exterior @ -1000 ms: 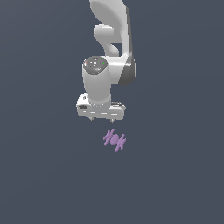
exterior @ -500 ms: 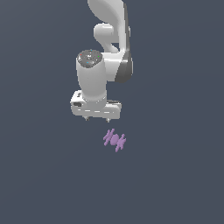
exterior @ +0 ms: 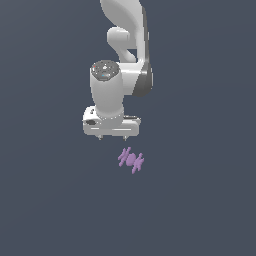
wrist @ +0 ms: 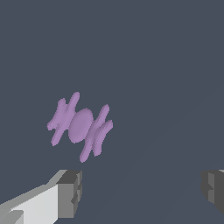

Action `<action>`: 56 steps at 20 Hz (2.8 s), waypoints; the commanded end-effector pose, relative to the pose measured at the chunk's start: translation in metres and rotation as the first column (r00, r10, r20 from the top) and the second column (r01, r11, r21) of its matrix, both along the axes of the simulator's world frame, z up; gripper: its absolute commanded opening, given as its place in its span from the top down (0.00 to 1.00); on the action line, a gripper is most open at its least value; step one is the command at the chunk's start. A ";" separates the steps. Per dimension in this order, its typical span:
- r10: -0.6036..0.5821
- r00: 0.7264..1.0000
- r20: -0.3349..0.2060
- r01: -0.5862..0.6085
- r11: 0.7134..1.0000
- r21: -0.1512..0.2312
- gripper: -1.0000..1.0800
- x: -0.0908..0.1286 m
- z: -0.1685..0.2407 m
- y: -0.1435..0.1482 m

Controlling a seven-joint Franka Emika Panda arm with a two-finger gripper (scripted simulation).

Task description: Pick up the object and move it to a goal position.

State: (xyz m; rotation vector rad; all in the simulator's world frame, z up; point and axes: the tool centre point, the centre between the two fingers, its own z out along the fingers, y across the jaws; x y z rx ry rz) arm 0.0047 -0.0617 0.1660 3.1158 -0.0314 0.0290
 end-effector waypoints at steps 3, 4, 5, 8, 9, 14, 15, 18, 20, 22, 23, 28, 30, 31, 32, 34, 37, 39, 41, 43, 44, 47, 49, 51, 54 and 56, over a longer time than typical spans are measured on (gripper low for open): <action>0.085 0.996 -0.006 -0.085 0.996 -0.004 0.04 0.002 -0.008 0.005; 0.109 0.994 -0.007 -0.109 0.994 -0.004 0.04 0.003 -0.010 0.006; 0.134 0.991 -0.009 -0.134 0.991 -0.005 0.04 0.004 -0.012 0.008; 0.219 0.976 -0.014 -0.219 0.976 -0.006 0.04 0.006 -0.020 0.013; 0.250 0.968 -0.016 -0.250 0.968 -0.007 0.04 0.007 -0.023 0.015; 0.402 0.915 -0.025 -0.402 0.916 -0.005 0.04 0.010 -0.037 0.025; 0.431 0.902 -0.026 -0.431 0.902 -0.005 0.04 0.011 -0.040 0.027; 0.516 0.856 -0.030 -0.516 0.857 -0.002 0.04 0.013 -0.048 0.033; 0.569 0.821 -0.032 -0.570 0.822 0.001 0.04 0.014 -0.054 0.037; 0.621 0.783 -0.033 -0.621 0.784 0.004 0.04 0.016 -0.060 0.042; 0.646 0.763 -0.033 -0.646 0.764 0.005 0.04 0.016 -0.062 0.044; 0.758 0.651 -0.032 -0.758 0.652 0.013 0.04 0.019 -0.076 0.055; 0.795 0.606 -0.030 -0.795 0.606 0.016 0.04 0.020 -0.081 0.059; 0.811 0.584 -0.030 -0.811 0.585 0.017 0.04 0.020 -0.083 0.061; 0.826 0.563 -0.029 -0.826 0.564 0.019 0.04 0.020 -0.085 0.063; 0.850 0.525 -0.027 -0.850 0.526 0.021 0.04 0.021 -0.089 0.066; 0.878 0.477 -0.024 -0.878 0.478 0.023 0.04 0.022 -0.094 0.070; 0.892 0.452 -0.022 -0.892 0.452 0.024 0.04 0.022 -0.096 0.073; 0.902 0.431 -0.020 -0.902 0.432 0.025 0.04 0.022 -0.098 0.074; 0.909 0.417 -0.019 -0.908 0.417 0.025 0.04 0.023 -0.099 0.075; 0.911 0.412 -0.019 -0.911 0.412 0.025 0.04 0.023 -0.100 0.076; 0.914 0.405 -0.018 -0.914 0.405 0.026 0.04 0.023 -0.100 0.076; 0.912 0.410 -0.019 -0.912 0.410 0.026 0.04 0.023 -0.101 0.076; 0.912 0.409 -0.019 -0.912 0.410 0.026 0.04 0.023 -0.104 0.076; 0.913 0.408 -0.019 -0.912 0.409 0.026 0.04 0.022 -0.114 0.076; 0.913 0.407 -0.019 -0.913 0.407 0.026 0.04 0.022 -0.124 0.076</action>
